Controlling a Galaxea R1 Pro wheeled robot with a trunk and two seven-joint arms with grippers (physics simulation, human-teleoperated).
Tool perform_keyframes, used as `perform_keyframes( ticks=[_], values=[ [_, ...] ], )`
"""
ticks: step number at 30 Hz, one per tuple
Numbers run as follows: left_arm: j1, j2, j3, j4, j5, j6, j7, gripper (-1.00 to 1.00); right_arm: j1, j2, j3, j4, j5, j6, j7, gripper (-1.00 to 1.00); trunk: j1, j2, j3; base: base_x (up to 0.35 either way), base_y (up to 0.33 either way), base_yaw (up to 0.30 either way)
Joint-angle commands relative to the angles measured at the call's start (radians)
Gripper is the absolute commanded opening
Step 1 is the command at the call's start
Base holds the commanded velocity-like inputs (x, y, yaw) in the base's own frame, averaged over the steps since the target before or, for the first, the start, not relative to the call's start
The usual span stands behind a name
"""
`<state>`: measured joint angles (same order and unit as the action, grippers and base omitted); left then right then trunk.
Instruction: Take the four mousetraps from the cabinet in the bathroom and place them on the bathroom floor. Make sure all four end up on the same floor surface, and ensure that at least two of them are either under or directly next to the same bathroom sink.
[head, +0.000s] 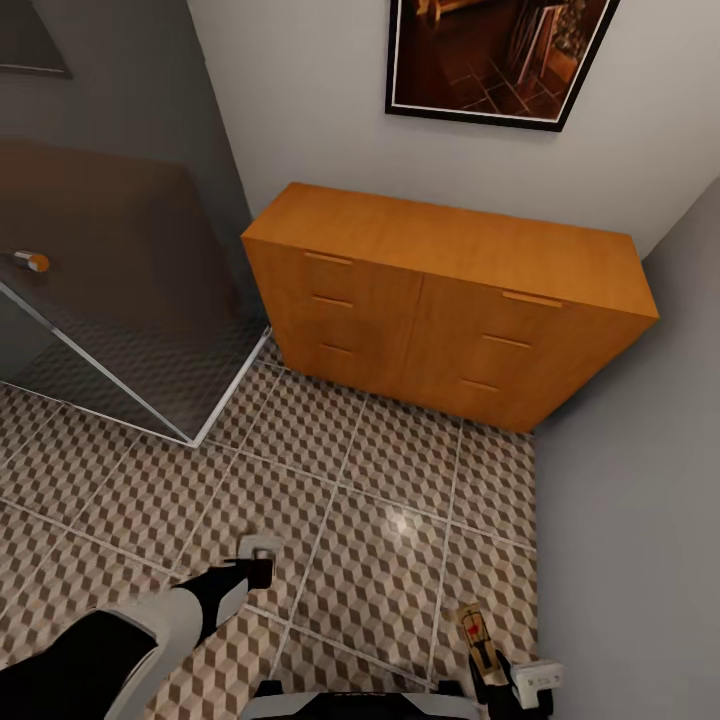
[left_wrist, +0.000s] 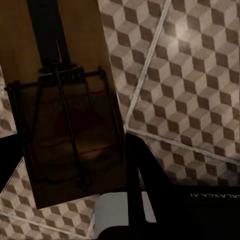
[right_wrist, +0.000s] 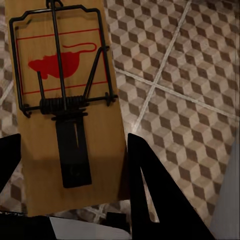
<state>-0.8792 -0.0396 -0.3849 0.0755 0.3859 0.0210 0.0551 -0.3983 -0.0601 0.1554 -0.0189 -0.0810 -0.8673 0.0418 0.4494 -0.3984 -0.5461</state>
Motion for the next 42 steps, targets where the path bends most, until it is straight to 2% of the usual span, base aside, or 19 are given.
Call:
perform_keyframes(
  ticks=[1,5,10,13,16,19,22,28,31,36,42],
  values=[
    [0.017,0.005,-0.009,0.002,0.005,-0.022,0.001,-1.00,-0.001,-0.001,0.007,0.001,-0.011,-0.003,-0.008,-1.00,0.001,-0.002,-0.001,0.000,0.000,0.000],
    [0.077,0.036,-0.009,0.003,0.003,-0.069,-0.001,-1.00,-0.001,-0.008,0.007,-0.002,-0.010,-0.003,-0.052,-1.00,0.001,-0.002,-0.001,0.000,0.000,0.000],
    [0.131,0.075,-0.009,0.004,0.002,-0.098,-0.032,-1.00,-0.001,-0.024,0.006,-0.005,-0.010,0.001,-0.063,-1.00,0.001,-0.002,-0.001,0.000,0.000,0.000],
    [0.170,0.097,-0.009,0.004,0.002,-0.144,-0.064,-1.00,-0.001,-0.050,0.005,-0.010,-0.011,0.055,-0.062,-1.00,0.001,-0.002,-0.001,0.000,0.000,0.000],
    [0.217,0.108,-0.009,0.004,0.002,-0.204,-0.074,-1.00,-0.001,-0.074,0.004,-0.019,-0.012,0.127,-0.056,-1.00,0.001,-0.002,-0.001,0.000,0.000,0.000],
    [0.266,0.116,-0.009,0.004,0.002,-0.300,-0.077,-1.00,-0.001,-0.083,0.004,-0.042,-0.012,0.152,-0.057,-1.00,0.001,-0.002,-0.001,0.000,0.000,0.000],
    [0.314,0.119,-0.009,0.005,0.003,-0.459,-0.078,-1.00,-0.001,-0.086,0.003,-0.076,-0.013,0.163,-0.059,-1.00,0.001,-0.002,-0.001,0.000,0.000,0.000],
    [0.398,0.123,-0.009,0.006,0.004,-0.663,-0.077,-1.00,-0.001,-0.106,0.004,-0.132,-0.015,0.230,-0.053,-1.00,0.001,-0.002,-0.001,0.000,0.000,0.000],
    [0.422,0.131,-0.009,0.006,0.004,-0.750,-0.071,-1.00,-0.001,-0.110,0.004,-0.137,-0.015,0.239,-0.050,-1.00,0.001,-0.002,-0.001,0.000,0.000,0.000],
    [0.432,0.145,-0.009,0.005,0.004,-0.774,-0.066,-1.00,-0.001,-0.108,0.008,-0.134,-0.015,0.215,-0.050,-1.00,0.001,-0.002,-0.001,0.000,0.000,0.000],
    [0.433,0.112,-0.006,0.001,0.004,-0.773,-0.065,-1.00,-0.001,-0.106,0.009,-0.126,-0.014,0.151,-0.057,-1.00,0.001,-0.002,-0.001,0.000,0.000,0.000]
  ],
)
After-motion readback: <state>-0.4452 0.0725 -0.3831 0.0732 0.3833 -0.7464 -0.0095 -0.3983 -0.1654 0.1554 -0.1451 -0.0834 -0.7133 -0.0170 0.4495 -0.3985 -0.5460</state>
